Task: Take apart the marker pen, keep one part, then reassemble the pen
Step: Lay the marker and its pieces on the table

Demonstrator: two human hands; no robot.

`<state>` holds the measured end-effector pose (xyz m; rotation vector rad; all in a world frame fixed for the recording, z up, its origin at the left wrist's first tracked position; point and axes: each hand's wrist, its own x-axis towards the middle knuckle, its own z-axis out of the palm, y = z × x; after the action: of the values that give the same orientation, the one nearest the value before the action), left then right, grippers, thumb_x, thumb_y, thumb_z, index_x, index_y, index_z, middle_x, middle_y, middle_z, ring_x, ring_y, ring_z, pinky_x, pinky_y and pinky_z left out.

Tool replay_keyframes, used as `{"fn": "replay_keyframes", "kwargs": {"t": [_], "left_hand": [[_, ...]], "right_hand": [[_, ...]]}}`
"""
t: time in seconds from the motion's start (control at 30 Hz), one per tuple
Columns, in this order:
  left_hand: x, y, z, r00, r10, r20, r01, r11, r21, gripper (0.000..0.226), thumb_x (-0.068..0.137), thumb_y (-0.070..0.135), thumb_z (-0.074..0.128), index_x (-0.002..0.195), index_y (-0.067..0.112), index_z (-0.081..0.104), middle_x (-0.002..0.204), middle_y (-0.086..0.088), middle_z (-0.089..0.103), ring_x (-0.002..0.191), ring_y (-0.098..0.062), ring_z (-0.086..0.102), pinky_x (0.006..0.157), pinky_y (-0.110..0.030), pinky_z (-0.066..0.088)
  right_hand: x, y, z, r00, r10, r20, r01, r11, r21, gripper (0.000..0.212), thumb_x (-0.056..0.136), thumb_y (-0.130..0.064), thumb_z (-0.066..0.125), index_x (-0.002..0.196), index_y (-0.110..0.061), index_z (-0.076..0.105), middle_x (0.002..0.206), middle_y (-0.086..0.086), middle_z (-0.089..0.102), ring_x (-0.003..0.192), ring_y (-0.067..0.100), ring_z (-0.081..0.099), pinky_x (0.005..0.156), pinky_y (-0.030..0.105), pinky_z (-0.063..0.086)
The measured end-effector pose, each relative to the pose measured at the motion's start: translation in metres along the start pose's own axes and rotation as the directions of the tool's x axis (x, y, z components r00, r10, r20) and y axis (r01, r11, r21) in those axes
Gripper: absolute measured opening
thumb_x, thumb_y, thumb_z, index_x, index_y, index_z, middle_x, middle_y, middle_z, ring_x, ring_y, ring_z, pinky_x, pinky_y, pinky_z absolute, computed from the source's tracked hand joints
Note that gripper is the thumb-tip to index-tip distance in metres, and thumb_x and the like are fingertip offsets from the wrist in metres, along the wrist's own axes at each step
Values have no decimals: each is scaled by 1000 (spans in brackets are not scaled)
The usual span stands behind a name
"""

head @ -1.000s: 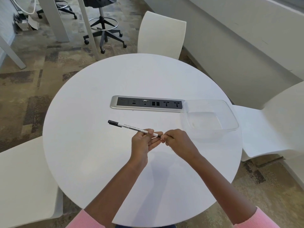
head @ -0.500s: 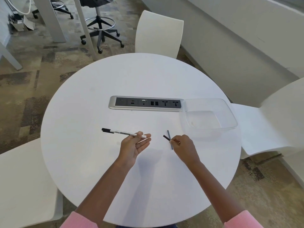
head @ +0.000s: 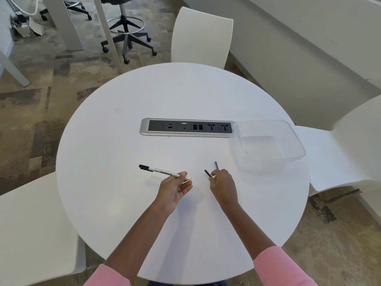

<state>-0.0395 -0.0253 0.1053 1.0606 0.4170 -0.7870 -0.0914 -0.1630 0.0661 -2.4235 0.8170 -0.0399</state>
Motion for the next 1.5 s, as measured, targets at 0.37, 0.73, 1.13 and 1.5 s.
{"fn": "replay_keyframes", "kwargs": {"t": [0.37, 0.73, 1.13, 1.5], "left_hand": [[6, 2, -10, 998, -43, 37, 42, 999, 25, 13, 91, 1, 50, 79, 2, 57, 75, -5, 54, 68, -17, 54, 58, -20, 56], [4, 5, -21, 984, -122, 126, 103, 983, 149, 13, 92, 6, 48, 86, 5, 59, 72, -5, 49, 51, -10, 52, 55, -21, 56], [7, 5, -25, 957, -162, 239, -62, 695, 717, 30, 97, 23, 41, 80, 15, 65, 64, 2, 36, 51, -9, 35, 53, -18, 46], [37, -20, -42, 873, 397, 283, -382, 197, 903, 22, 94, 24, 47, 97, 10, 63, 101, -8, 58, 94, -20, 53, 82, -29, 41]], "right_hand": [[-1, 3, 14, 999, 44, 11, -44, 998, 35, 10, 85, -7, 53, 92, -1, 55, 94, 19, 60, 90, 35, 56, 72, 37, 45], [-6, -8, 15, 994, 107, -19, -101, 974, 204, 16, 87, -18, 56, 87, -3, 61, 81, 11, 62, 78, 25, 58, 67, 30, 42], [-9, -31, 5, 857, 75, 510, -431, 648, 628, 22, 84, -37, 61, 71, -19, 61, 75, -1, 58, 64, 11, 52, 62, 22, 38], [-1, -28, 12, 973, 119, 199, -208, 825, 526, 13, 88, -18, 55, 80, -7, 56, 62, -2, 51, 59, 14, 48, 62, 20, 44]]}}
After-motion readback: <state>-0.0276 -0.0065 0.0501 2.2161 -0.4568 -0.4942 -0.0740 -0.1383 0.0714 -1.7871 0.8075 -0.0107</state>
